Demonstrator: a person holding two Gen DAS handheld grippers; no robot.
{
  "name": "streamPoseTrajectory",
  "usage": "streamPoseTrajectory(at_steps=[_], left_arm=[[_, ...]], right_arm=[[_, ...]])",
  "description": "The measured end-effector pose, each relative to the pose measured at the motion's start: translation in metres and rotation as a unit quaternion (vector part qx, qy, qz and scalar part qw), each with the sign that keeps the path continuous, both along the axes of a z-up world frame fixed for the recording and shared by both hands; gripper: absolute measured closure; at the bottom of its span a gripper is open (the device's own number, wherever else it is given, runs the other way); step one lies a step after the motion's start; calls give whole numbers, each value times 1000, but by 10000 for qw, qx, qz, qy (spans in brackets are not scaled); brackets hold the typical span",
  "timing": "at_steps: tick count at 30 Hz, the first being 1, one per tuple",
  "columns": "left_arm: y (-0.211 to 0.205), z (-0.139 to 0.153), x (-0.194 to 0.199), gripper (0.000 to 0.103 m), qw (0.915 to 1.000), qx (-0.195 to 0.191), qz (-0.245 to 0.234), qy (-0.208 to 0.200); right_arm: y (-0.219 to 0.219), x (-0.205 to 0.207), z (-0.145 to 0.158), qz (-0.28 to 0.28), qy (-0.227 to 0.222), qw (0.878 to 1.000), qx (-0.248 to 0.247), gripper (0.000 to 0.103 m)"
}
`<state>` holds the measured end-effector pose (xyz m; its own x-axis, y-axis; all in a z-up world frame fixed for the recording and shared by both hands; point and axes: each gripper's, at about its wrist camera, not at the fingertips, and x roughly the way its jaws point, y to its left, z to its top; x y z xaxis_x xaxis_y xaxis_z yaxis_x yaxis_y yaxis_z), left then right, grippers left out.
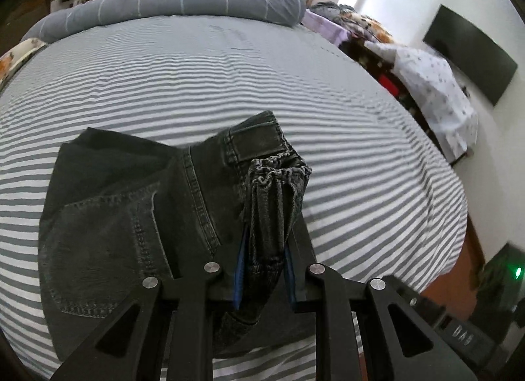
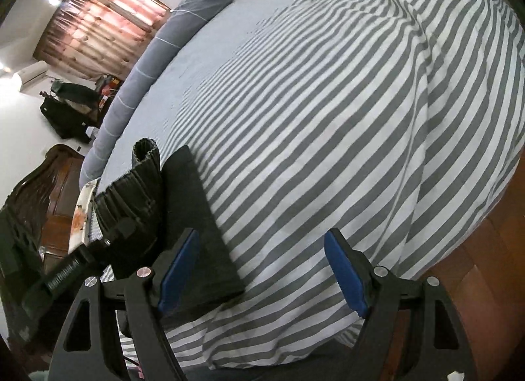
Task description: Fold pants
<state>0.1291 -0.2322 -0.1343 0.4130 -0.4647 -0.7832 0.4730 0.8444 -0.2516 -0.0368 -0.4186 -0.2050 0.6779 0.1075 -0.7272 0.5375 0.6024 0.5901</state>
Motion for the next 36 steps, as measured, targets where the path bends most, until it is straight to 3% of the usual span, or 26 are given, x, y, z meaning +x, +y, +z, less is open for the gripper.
streamPoseTrajectory(at_steps=[4, 7, 11, 16, 25, 32, 36], left_arm=[[-3, -9, -6, 80, 9998, 84, -168, 25], [0, -8, -7, 70, 9996, -7, -254, 149], [14, 3, -12, 64, 9983, -232, -455, 279], [52, 15, -16, 55, 9994, -210, -255, 54], [119, -1, 0, 55, 9962, 604, 580, -226], [135, -25, 6, 55, 9941, 866, 651, -54], [140, -30, 11, 54, 9940, 851, 688, 11]], right_arm=[[0, 3, -3, 17, 15, 10000, 25, 27], [2, 6, 1, 85, -41, 10000, 19, 27], [9, 12, 11, 258, -163, 9995, -62, 27], [26, 23, 27, 624, -364, 9972, -176, 27], [72, 78, 54, 1647, -505, 9825, -713, 50], [78, 121, 35, 1672, 201, 9816, -896, 63], [82, 122, 36, 1731, 266, 9791, -1038, 89]])
